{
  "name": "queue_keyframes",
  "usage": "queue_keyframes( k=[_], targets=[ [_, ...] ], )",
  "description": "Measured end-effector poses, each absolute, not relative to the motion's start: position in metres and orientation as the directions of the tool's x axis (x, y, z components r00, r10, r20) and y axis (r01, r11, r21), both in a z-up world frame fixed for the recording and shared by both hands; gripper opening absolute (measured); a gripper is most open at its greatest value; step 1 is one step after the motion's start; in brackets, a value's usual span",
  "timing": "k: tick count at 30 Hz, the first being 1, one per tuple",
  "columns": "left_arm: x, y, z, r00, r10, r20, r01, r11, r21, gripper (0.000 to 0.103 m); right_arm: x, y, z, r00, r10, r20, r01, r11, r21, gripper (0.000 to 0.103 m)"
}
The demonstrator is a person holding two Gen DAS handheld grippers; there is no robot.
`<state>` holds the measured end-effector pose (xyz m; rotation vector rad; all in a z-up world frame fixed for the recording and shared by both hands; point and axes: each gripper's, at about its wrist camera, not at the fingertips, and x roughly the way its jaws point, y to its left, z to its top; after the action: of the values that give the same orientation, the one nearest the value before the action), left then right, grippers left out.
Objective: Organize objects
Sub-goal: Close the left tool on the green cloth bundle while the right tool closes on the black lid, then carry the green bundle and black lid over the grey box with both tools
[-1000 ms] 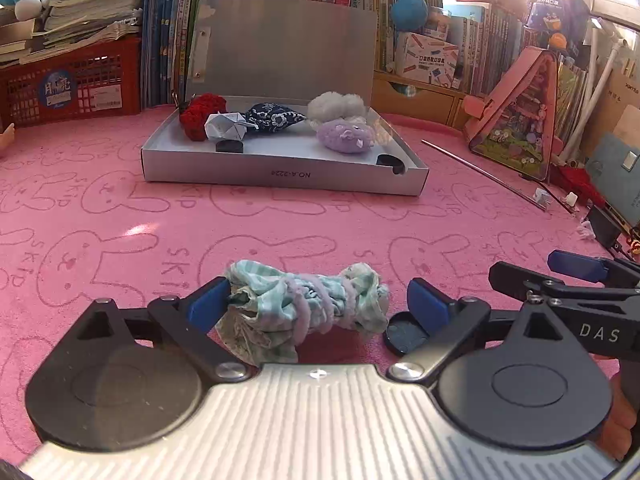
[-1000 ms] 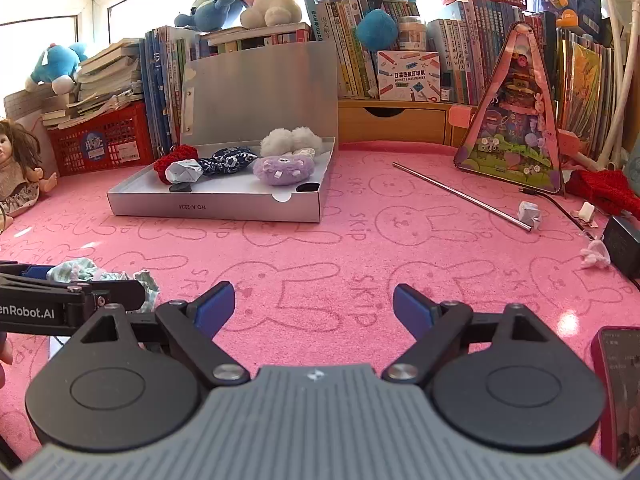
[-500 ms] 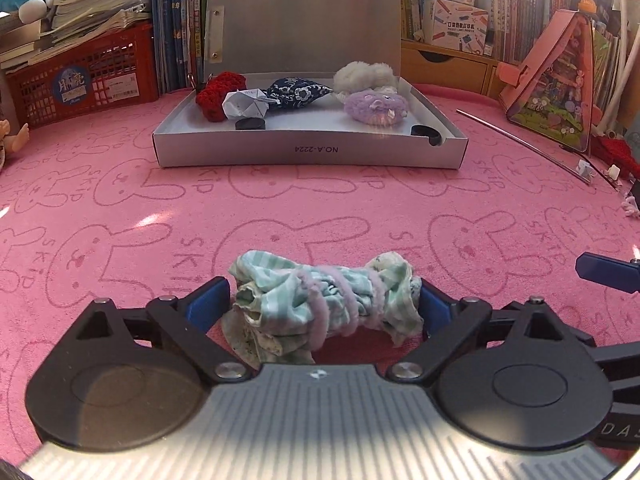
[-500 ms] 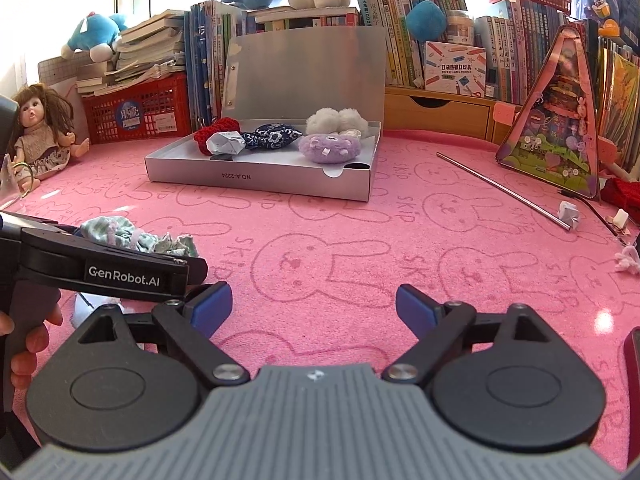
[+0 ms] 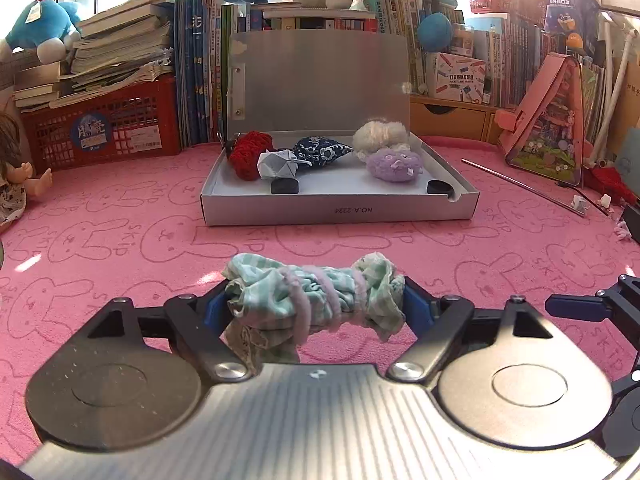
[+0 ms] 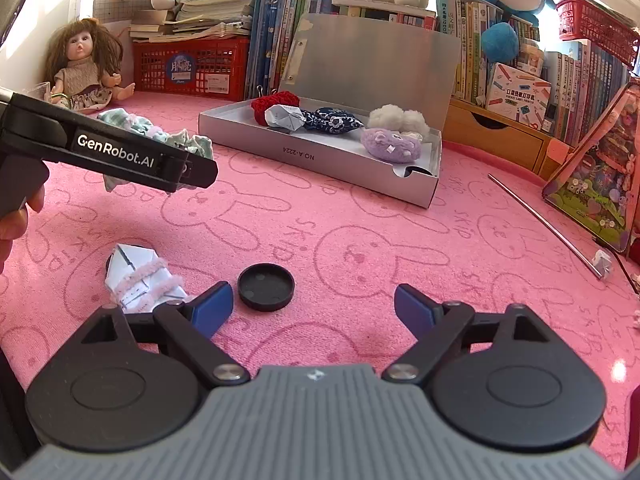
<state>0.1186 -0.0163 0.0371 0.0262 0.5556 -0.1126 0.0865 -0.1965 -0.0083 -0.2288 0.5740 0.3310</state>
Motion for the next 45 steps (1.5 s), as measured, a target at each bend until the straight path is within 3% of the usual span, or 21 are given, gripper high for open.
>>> queue_keyframes(
  k=[5,15,26,45],
  targets=[
    [0.115,-0.007,0.036,0.847,-0.085,-0.524,0.094,0.996,-0.01,0.086,0.087,-0.192,-0.007,0.773,0.263,-0.577,-0.38,0.921,-0.09,0.082],
    [0.115,-0.003,0.031,0.844,-0.084,-0.529,0.088,0.996,-0.017,0.086,0.088,-0.186,-0.005,0.753,0.303,-0.583,-0.371,0.929,0.003,0.037],
    [0.135,0.0,0.035,0.834,-0.114,-0.54,0.107,0.993,-0.045,0.086,0.101,-0.189,0.007,0.773,0.286,-0.566,-0.33,0.944,0.027,0.037],
    [0.238,0.011,0.071,0.85,-0.115,-0.514,0.074,0.992,-0.1,0.086,0.221,-0.217,0.05,0.786,0.261,-0.56,-0.194,0.965,0.177,0.037]
  ],
)
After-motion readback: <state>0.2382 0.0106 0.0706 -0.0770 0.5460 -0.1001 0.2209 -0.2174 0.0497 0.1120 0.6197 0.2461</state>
